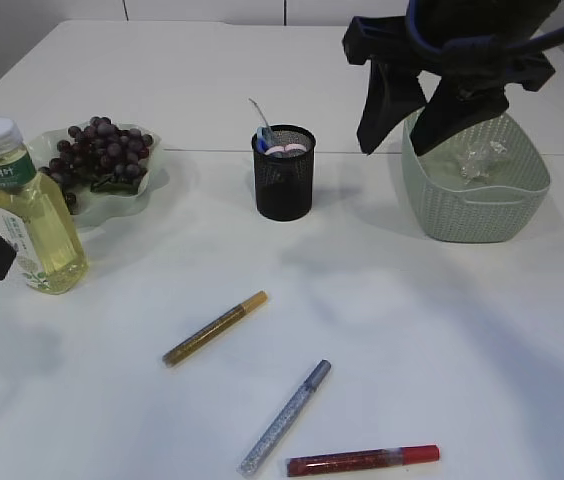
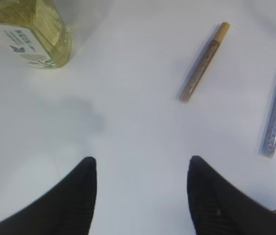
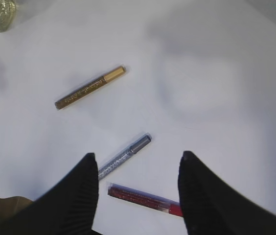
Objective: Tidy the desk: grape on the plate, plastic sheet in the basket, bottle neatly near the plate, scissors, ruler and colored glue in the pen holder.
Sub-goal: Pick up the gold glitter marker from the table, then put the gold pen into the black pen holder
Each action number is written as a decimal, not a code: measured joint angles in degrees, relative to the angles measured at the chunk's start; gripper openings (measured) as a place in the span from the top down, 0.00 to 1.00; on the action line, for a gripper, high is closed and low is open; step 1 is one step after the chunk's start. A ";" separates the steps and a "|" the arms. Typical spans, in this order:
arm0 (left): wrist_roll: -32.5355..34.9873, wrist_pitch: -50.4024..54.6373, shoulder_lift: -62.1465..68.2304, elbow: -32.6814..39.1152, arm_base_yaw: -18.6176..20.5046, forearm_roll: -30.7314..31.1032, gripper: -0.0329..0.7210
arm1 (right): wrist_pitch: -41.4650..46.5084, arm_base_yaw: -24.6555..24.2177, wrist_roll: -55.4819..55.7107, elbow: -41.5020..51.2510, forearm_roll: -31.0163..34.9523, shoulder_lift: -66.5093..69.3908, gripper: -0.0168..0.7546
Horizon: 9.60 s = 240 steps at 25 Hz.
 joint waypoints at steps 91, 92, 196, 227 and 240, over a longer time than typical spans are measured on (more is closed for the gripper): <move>18.70 12.20 62.31 -42.23 -11.19 -2.19 0.49 | 0.27 -7.34 0.00 21.07 -14.18 -19.15 0.55; 18.70 12.20 62.40 -42.23 -11.19 -2.19 0.49 | 0.27 -7.34 0.00 21.07 -14.18 -19.15 0.55; 12.91 -78.04 35.49 -12.52 -11.28 -8.21 0.77 | 0.27 -7.34 0.00 21.07 -14.40 -19.15 0.55; 12.91 -87.68 62.47 -35.57 -8.71 -7.38 0.77 | 0.27 -7.34 0.00 21.07 -21.56 -19.15 0.55; 12.91 -87.05 63.36 -35.81 -8.71 -7.38 0.77 | 0.27 -7.34 0.00 21.07 -22.07 -19.15 0.55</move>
